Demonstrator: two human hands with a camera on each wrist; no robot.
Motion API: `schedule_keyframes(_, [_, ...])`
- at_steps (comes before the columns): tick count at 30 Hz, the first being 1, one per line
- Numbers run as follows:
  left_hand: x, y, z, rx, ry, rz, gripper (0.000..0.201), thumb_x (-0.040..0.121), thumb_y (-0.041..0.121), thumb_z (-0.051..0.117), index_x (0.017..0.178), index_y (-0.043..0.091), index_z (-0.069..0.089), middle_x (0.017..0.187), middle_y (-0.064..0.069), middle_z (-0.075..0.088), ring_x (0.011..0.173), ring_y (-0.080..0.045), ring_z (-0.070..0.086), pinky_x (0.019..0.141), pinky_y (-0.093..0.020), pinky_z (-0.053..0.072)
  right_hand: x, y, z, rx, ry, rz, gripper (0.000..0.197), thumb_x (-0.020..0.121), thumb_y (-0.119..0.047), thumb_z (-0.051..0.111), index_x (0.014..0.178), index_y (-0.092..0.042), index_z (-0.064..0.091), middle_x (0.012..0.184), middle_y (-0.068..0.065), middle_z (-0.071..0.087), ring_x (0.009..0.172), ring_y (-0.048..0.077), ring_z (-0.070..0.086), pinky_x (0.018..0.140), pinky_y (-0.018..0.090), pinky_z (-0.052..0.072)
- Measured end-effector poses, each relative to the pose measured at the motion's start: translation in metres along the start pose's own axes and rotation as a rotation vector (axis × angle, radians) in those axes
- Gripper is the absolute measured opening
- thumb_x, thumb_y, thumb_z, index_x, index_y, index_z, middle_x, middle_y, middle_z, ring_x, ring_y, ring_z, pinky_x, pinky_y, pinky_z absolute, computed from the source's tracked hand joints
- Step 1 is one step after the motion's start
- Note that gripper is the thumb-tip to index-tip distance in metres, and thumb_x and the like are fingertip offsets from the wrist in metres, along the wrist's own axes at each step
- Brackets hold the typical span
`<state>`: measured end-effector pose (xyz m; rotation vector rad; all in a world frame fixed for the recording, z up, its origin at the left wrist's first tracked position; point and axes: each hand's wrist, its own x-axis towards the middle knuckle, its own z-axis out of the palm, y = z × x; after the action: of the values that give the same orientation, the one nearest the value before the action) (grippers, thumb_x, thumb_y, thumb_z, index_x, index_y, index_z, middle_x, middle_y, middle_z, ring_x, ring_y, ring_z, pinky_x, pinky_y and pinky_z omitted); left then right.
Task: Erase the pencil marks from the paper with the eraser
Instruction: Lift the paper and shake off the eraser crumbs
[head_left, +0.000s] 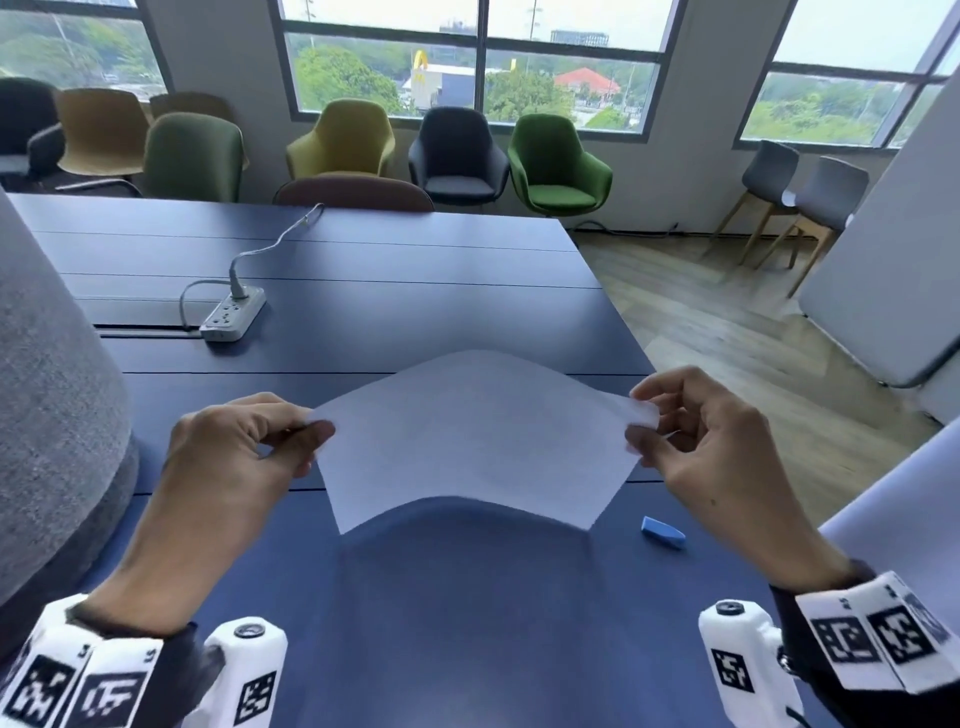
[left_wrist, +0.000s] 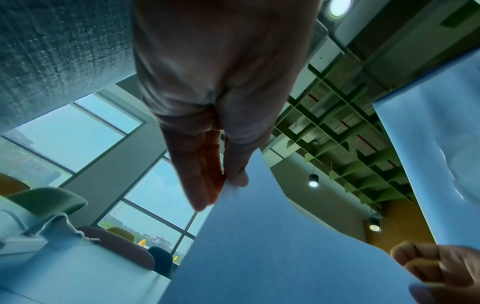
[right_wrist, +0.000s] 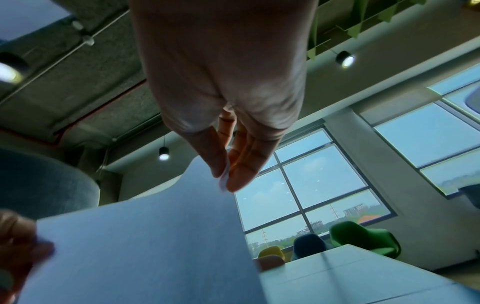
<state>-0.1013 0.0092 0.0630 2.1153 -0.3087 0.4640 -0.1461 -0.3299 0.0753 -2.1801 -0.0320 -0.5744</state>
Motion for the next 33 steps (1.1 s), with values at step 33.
schedule_keyframes(33, [0.222,-0.039,0.194,0.004,-0.385,-0.542,0.017,0.086,0.002,0.071,0.073,0.000,0.059,0.048,-0.012,0.056,0.028,-0.013,0.051,0.038,-0.031,0.054,0.088,0.133,0.012,-0.234,-0.198,0.421,0.016,0.070,-0.005,0.073,0.085,-0.011,0.069,0.076,0.012,0.070,0.053,0.017,0.063,0.056,0.023,0.054])
